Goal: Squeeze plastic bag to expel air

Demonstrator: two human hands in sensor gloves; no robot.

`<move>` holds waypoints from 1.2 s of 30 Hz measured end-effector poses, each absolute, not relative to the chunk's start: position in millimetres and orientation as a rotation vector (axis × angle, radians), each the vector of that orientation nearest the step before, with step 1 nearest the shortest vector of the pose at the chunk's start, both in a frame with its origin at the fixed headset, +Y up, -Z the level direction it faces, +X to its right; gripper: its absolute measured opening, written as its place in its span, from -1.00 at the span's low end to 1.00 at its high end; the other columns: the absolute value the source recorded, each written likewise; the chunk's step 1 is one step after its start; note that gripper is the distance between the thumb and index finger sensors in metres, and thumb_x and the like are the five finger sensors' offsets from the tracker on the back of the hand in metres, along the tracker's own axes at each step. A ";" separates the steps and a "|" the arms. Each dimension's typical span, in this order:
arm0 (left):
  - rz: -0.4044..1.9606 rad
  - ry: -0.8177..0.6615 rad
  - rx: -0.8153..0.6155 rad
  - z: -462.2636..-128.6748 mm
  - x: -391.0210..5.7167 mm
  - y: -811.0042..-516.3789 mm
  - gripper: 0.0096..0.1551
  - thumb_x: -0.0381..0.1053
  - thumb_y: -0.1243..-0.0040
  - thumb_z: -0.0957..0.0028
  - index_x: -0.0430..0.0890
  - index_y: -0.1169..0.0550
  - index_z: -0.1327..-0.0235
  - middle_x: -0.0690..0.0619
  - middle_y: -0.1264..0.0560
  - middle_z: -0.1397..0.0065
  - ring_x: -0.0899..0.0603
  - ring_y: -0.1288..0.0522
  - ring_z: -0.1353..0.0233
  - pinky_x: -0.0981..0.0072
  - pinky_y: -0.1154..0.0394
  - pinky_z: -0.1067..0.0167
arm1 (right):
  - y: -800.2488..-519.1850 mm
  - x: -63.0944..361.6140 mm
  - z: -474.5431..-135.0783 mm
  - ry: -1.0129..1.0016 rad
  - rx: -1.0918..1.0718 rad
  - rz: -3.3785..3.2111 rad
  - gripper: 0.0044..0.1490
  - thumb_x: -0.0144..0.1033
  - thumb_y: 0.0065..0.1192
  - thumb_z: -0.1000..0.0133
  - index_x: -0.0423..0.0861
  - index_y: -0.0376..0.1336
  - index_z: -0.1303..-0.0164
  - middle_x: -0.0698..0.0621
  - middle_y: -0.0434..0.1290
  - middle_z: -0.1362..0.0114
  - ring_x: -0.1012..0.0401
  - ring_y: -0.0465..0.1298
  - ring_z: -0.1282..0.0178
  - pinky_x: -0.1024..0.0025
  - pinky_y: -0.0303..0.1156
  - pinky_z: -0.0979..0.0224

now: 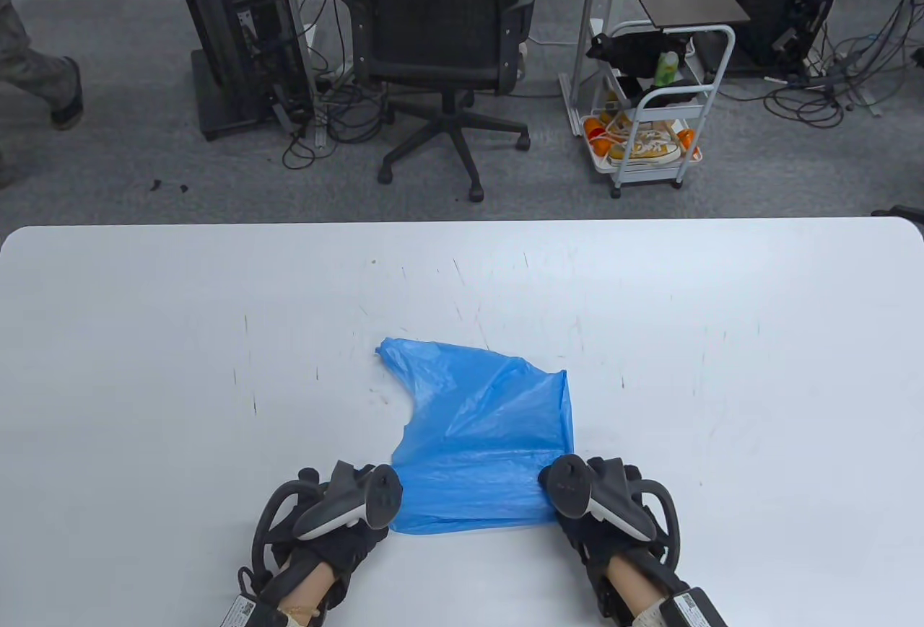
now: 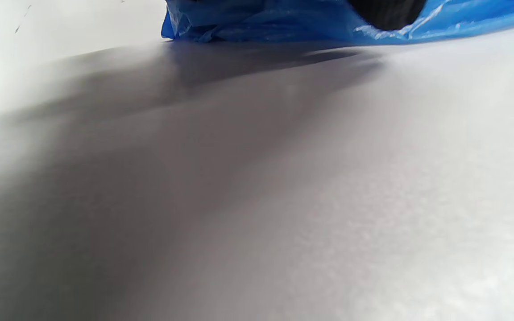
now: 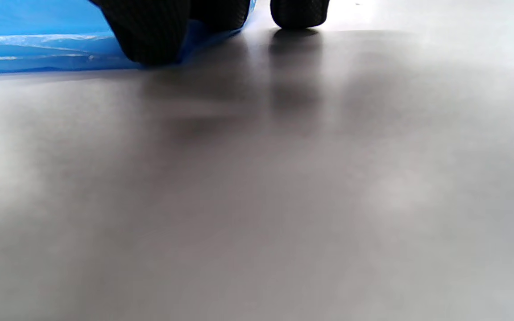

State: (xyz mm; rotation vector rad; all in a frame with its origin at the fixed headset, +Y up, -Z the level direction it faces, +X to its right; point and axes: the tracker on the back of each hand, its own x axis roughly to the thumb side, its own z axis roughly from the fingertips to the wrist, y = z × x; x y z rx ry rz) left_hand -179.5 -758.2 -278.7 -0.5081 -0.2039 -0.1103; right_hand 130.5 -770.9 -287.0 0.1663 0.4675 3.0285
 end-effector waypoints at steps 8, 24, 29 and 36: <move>-0.035 -0.216 -0.323 -277.1 -174.6 -745.8 -0.19 0.33 0.06 -0.03 0.21 -0.13 -0.60 0.13 -0.09 -0.78 -0.17 -0.10 -0.73 -0.41 0.06 -0.55 | -771.3 106.9 -284.0 0.455 0.268 3.003 -0.28 -0.17 0.14 -0.12 0.18 0.07 -0.53 0.15 0.05 -0.73 -0.05 0.00 -0.71 -0.36 -0.16 -0.54; -0.083 -0.563 -0.316 -267.0 -102.3 -765.2 -0.33 0.36 0.05 0.02 0.35 -0.39 -0.44 0.25 -0.27 -0.71 -0.08 -0.28 -0.67 -0.30 -0.18 -0.55 | -773.7 80.5 -276.3 0.465 0.384 2.987 -0.28 -0.14 0.12 -0.12 0.20 0.05 -0.53 0.14 0.01 -0.74 -0.04 -0.05 -0.73 -0.37 -0.18 -0.54; -0.072 -0.499 -0.317 -270.1 -120.1 -762.4 -0.35 0.36 0.04 0.02 0.32 -0.45 -0.40 0.23 -0.32 -0.68 -0.09 -0.34 -0.63 -0.28 -0.25 -0.51 | -772.9 80.6 -275.3 0.460 0.373 2.999 -0.28 -0.14 0.12 -0.12 0.20 0.04 -0.53 0.15 0.00 -0.74 -0.04 -0.05 -0.73 -0.37 -0.18 -0.54; -0.062 -0.367 -0.334 -276.7 -154.9 -758.3 -0.36 0.36 0.04 0.02 0.29 -0.50 -0.36 0.22 -0.38 -0.63 -0.10 -0.41 -0.55 -0.25 -0.29 -0.48 | -773.2 86.0 -276.0 0.473 0.334 2.980 -0.28 -0.14 0.12 -0.12 0.21 0.03 -0.53 0.19 -0.02 -0.75 -0.03 -0.08 -0.74 -0.37 -0.19 -0.55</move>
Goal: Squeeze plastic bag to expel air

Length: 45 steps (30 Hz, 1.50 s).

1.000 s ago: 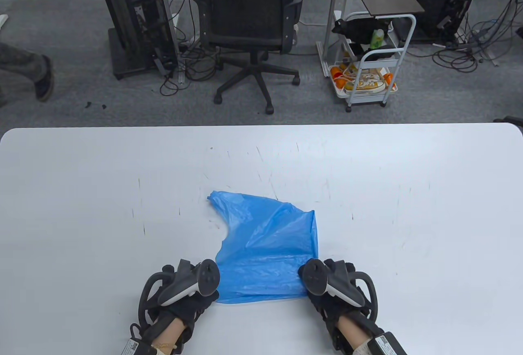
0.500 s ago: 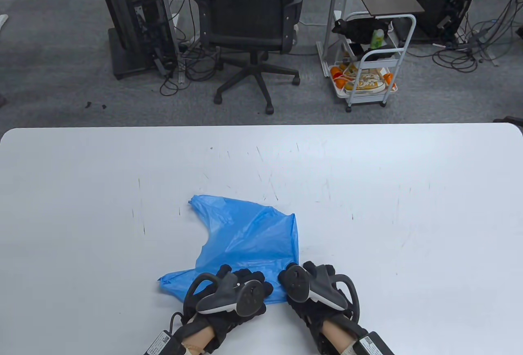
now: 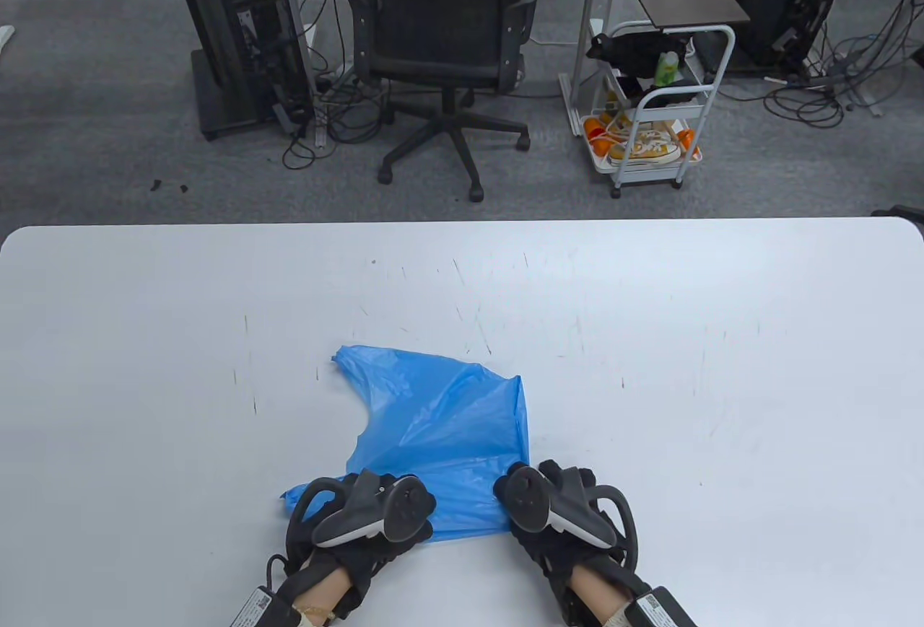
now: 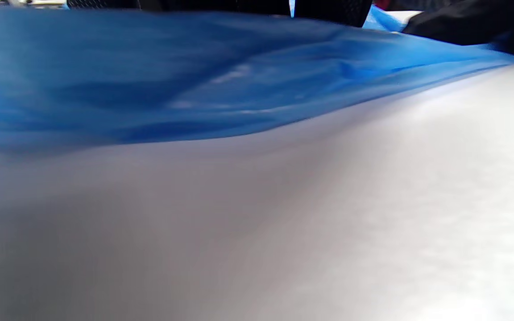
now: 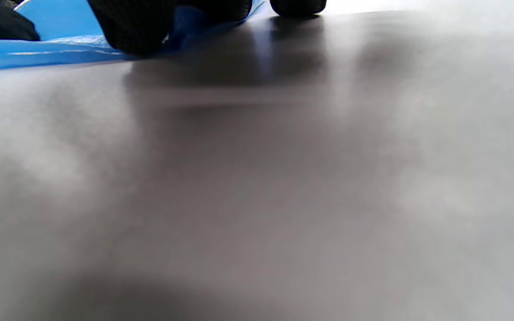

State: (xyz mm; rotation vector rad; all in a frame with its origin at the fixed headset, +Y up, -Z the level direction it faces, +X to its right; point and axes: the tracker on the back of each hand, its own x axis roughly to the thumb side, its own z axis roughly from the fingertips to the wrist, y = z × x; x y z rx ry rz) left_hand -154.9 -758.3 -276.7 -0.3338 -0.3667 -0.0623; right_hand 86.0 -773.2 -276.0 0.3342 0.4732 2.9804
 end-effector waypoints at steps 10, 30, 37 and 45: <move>-0.056 -0.169 -0.369 -286.8 -198.6 -755.8 -0.36 0.36 0.04 0.01 0.26 -0.51 -0.36 0.19 -0.40 -0.62 -0.06 -0.46 -0.48 -0.25 -0.29 -0.47 | -773.8 93.1 -278.2 0.492 0.302 2.958 -0.28 -0.14 0.11 -0.13 0.23 0.02 -0.53 0.22 -0.03 -0.75 -0.02 -0.11 -0.74 -0.36 -0.20 -0.55; -0.043 -0.182 -0.381 -287.5 -199.4 -758.5 -0.34 0.36 0.04 0.01 0.23 -0.51 -0.37 0.13 -0.38 -0.64 -0.08 -0.45 -0.48 -0.24 -0.29 -0.47 | -737.6 110.0 -291.8 0.285 0.163 2.767 -0.20 -0.06 0.14 -0.10 0.17 0.01 -0.59 0.15 -0.01 -0.78 -0.07 -0.13 -0.75 -0.40 -0.21 -0.54; -0.057 -0.187 -0.382 -287.0 -198.0 -758.5 -0.33 0.36 0.04 0.01 0.23 -0.51 -0.38 0.12 -0.39 -0.64 -0.09 -0.46 -0.47 -0.24 -0.29 -0.47 | -744.3 84.6 -319.2 0.386 0.255 2.788 -0.23 -0.14 0.24 -0.08 0.18 0.09 -0.54 0.16 0.12 -0.75 -0.06 -0.12 -0.76 -0.41 -0.24 -0.54; -0.084 -0.207 -0.374 -287.9 -192.8 -753.0 -0.33 0.34 0.02 0.01 0.20 -0.52 -0.37 0.12 -0.40 -0.63 -0.10 -0.43 -0.51 -0.24 -0.24 -0.49 | -769.0 96.4 -331.4 0.570 0.218 2.910 -0.11 -0.07 0.29 -0.04 0.18 0.02 -0.59 0.18 0.02 -0.77 -0.07 -0.18 -0.76 -0.43 -0.31 -0.53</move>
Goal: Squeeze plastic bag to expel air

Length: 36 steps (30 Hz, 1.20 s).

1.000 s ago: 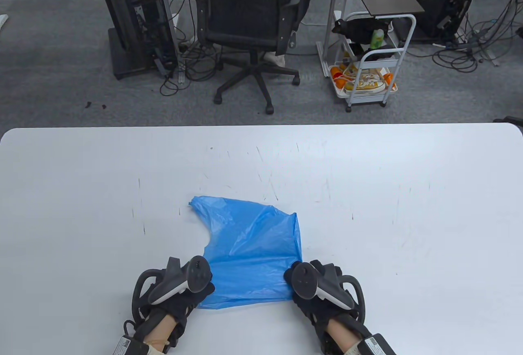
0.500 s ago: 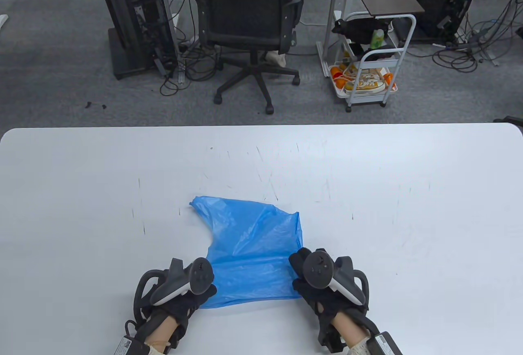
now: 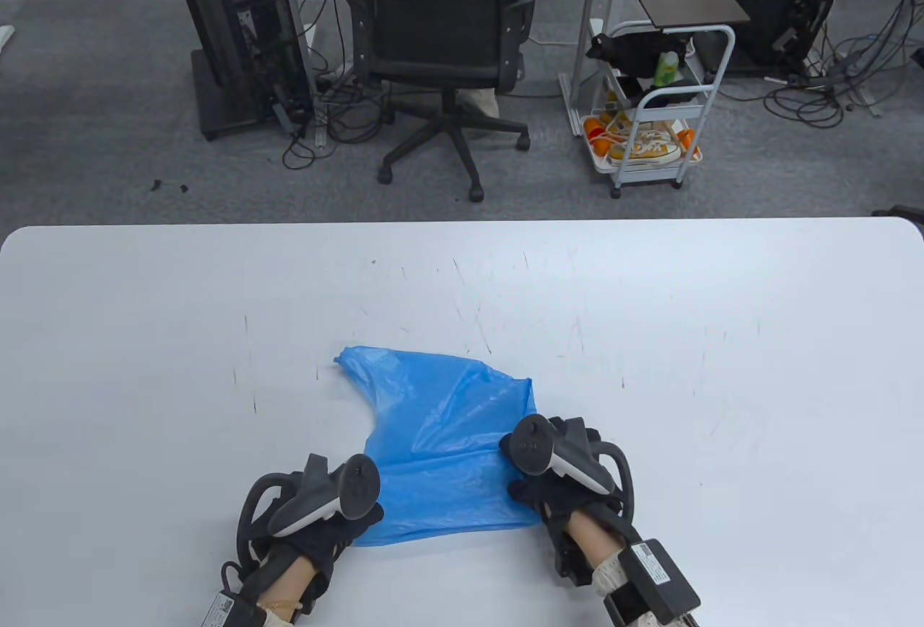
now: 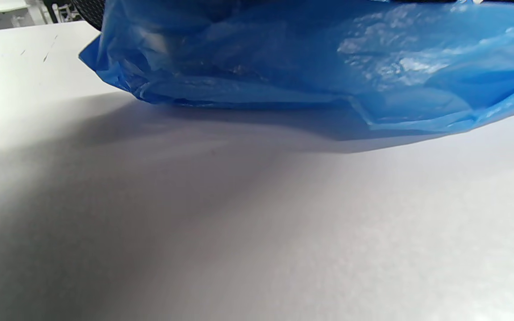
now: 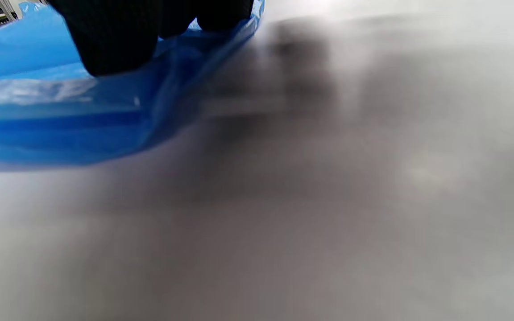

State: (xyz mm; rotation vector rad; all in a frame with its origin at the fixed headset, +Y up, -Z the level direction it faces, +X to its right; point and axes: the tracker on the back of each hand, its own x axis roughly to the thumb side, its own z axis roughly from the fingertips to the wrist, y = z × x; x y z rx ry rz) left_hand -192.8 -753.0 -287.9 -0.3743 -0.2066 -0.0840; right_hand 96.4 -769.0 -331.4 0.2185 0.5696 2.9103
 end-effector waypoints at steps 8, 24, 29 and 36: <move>-0.036 -0.435 -0.154 -288.8 -136.3 -726.1 -0.15 0.30 -0.04 0.00 0.26 -0.10 -0.59 0.20 -0.09 -0.78 -0.14 -0.13 -0.75 -0.35 -0.06 -0.58 | -777.4 104.2 -330.5 0.754 0.243 2.888 0.07 0.08 0.26 0.02 0.22 -0.20 -0.62 0.23 -0.25 -0.78 -0.07 -0.33 -0.75 -0.44 -0.42 -0.51; -0.202 -0.594 -0.529 -328.9 -67.2 -785.2 -0.08 0.39 0.01 0.05 0.36 0.06 -0.57 0.25 0.17 -0.79 -0.16 0.22 -0.78 -0.46 0.22 -0.56 | -780.0 101.6 -329.3 0.827 0.274 2.916 0.22 0.19 0.23 0.10 0.23 -0.34 -0.60 0.17 -0.42 -0.75 -0.07 -0.43 -0.73 -0.44 -0.45 -0.50; -0.219 -0.565 -0.557 -332.1 -75.3 -788.1 -0.04 0.46 0.07 0.09 0.40 0.14 -0.54 0.31 0.25 -0.77 -0.17 0.22 -0.78 -0.47 0.23 -0.56 | -779.9 102.0 -328.8 0.827 0.271 2.918 0.22 0.21 0.22 0.12 0.25 -0.36 -0.59 0.18 -0.44 -0.74 -0.05 -0.44 -0.73 -0.44 -0.45 -0.51; -0.233 -0.526 -0.583 -333.2 -93.2 -789.3 0.00 0.49 0.09 0.13 0.41 0.19 -0.53 0.32 0.30 -0.76 -0.18 0.24 -0.78 -0.48 0.25 -0.55 | -780.0 102.6 -328.9 0.826 0.269 2.922 0.23 0.21 0.23 0.13 0.26 -0.36 -0.58 0.19 -0.44 -0.74 -0.05 -0.44 -0.73 -0.43 -0.45 -0.51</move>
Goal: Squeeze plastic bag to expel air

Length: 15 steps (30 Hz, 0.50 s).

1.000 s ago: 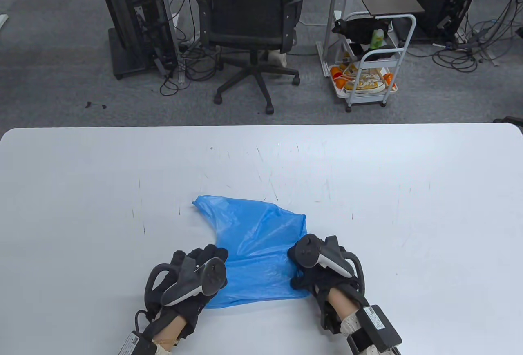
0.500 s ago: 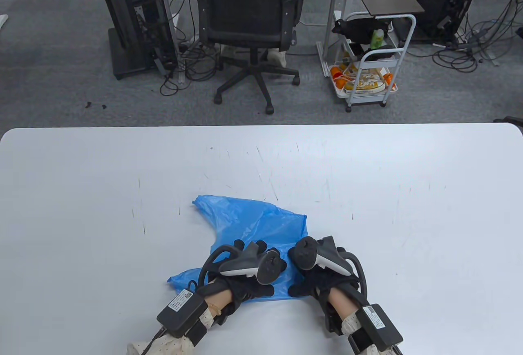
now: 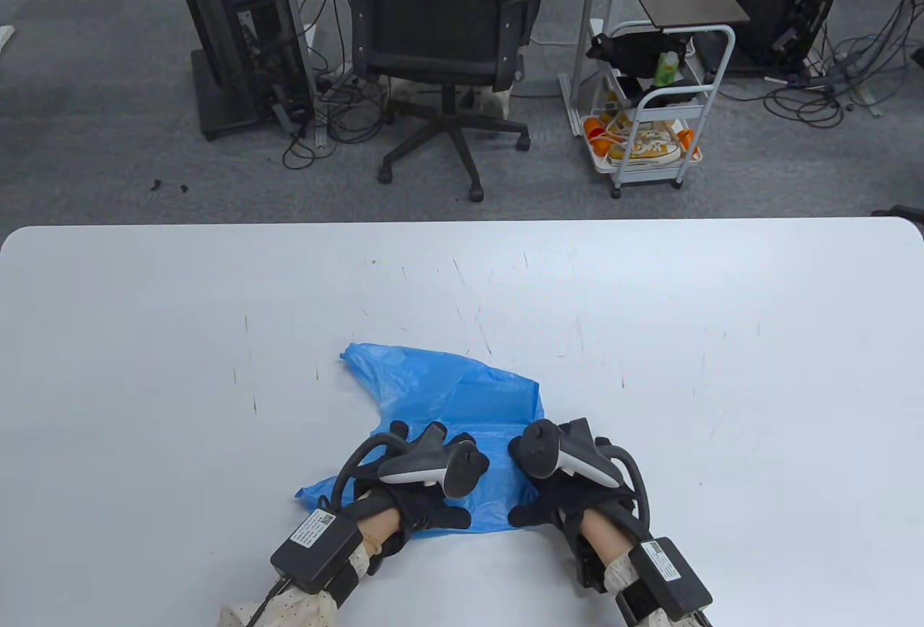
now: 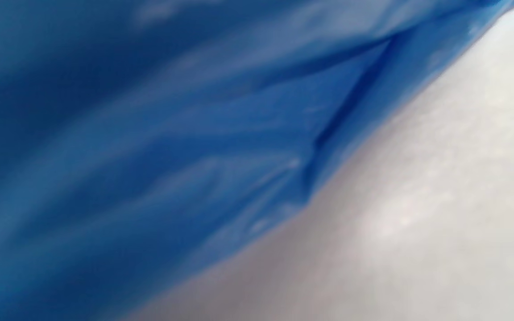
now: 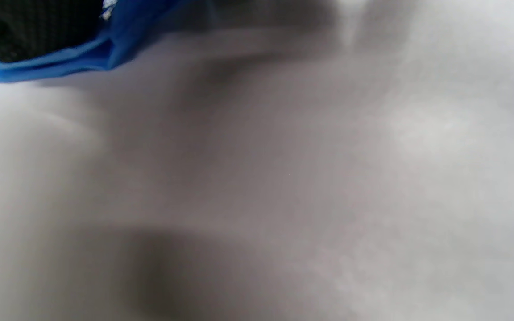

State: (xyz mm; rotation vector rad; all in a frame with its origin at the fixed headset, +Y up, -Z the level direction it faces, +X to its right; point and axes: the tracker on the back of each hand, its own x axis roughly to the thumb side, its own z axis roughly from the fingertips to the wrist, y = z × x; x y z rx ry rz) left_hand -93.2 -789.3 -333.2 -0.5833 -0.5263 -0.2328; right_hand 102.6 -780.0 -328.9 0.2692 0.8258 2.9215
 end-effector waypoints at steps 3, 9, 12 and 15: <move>-0.220 -0.507 -0.607 -333.9 -101.7 -791.3 0.02 0.51 0.11 0.14 0.41 0.23 -0.52 0.34 0.34 -0.75 -0.17 0.28 -0.78 -0.47 0.26 -0.55 | -780.1 102.9 -328.9 0.823 0.267 2.922 0.22 0.21 0.23 0.13 0.26 -0.35 -0.58 0.19 -0.43 -0.74 -0.04 -0.44 -0.73 -0.43 -0.45 -0.51; -0.198 -0.481 -0.633 -332.5 -113.3 -793.6 0.02 0.51 0.16 0.13 0.40 0.28 -0.51 0.34 0.40 -0.73 -0.14 0.35 -0.77 -0.46 0.27 -0.56 | -781.0 104.2 -328.4 0.814 0.258 2.915 0.22 0.22 0.22 0.14 0.28 -0.35 -0.57 0.21 -0.43 -0.74 -0.03 -0.44 -0.73 -0.42 -0.44 -0.51; -0.183 -0.462 -0.642 -331.2 -120.0 -794.1 0.01 0.51 0.17 0.12 0.40 0.29 -0.50 0.33 0.42 -0.72 -0.15 0.36 -0.76 -0.46 0.27 -0.56 | -781.3 104.5 -328.3 0.811 0.255 2.914 0.22 0.22 0.22 0.14 0.29 -0.35 -0.57 0.22 -0.43 -0.74 -0.02 -0.45 -0.73 -0.42 -0.44 -0.52; -0.173 -0.447 -0.653 -330.9 -127.8 -794.2 0.01 0.52 0.18 0.12 0.40 0.30 -0.49 0.33 0.44 -0.71 -0.14 0.38 -0.76 -0.46 0.27 -0.56 | -781.6 104.6 -328.1 0.804 0.251 2.911 0.22 0.22 0.22 0.15 0.29 -0.35 -0.57 0.22 -0.42 -0.74 -0.02 -0.44 -0.73 -0.42 -0.44 -0.52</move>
